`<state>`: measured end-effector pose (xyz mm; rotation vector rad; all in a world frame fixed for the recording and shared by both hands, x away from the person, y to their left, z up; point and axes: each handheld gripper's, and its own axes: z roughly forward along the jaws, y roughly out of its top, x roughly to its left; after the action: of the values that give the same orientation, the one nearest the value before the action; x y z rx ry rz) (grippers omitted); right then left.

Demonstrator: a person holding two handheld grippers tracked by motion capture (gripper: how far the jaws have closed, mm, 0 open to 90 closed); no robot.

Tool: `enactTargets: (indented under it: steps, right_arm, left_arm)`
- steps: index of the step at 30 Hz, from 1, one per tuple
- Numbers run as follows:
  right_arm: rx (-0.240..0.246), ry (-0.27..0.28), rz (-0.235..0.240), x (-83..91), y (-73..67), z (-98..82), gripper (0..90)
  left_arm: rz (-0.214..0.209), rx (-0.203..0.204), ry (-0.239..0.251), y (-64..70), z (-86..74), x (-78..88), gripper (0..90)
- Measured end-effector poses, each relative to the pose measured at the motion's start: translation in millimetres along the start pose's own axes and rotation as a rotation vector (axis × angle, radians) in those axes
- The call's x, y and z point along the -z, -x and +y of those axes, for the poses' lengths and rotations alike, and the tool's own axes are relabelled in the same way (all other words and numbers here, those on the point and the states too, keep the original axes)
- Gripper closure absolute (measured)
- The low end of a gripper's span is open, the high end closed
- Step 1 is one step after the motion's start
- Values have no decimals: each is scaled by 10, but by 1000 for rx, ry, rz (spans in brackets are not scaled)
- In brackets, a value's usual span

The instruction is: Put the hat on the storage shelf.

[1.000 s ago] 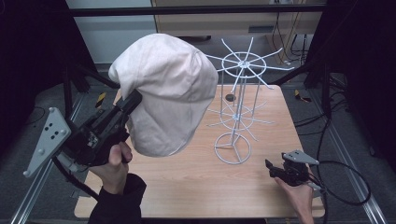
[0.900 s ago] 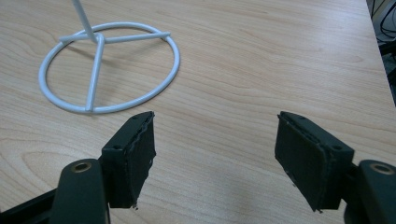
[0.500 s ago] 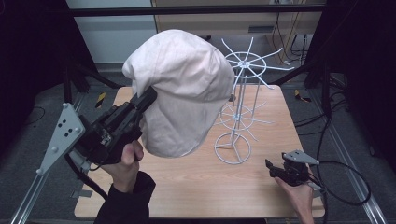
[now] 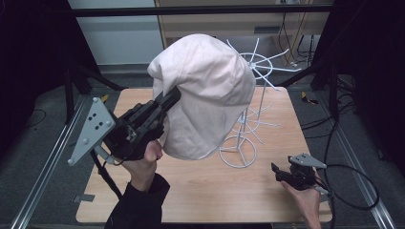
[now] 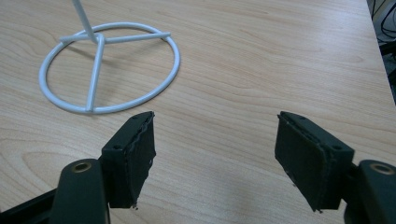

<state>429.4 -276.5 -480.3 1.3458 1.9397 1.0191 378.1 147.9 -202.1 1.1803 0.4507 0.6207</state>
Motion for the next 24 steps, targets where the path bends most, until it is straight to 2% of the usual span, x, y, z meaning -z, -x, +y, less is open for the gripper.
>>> enactTargets:
  steps: [7,8,10,13,24]
  right_arm:
    - [0,2,1,-1,0,-1,288]
    - [-1,2,2,-1,-1,-1,288]
    - [-2,1,2,-1,-4,-2,288]
    - [0,-1,0,-4,-4,-2,288]
    - [1,-5,0,-8,-9,-5,286]
  left_arm:
    - [2,12,-42,-52,-137,-86,874]
    - [6,15,-64,-67,-193,-109,874]
    - [12,21,-78,-86,-251,-124,874]
    - [16,37,-94,-119,-315,-134,874]
    - [46,44,-159,-209,-459,-116,868]
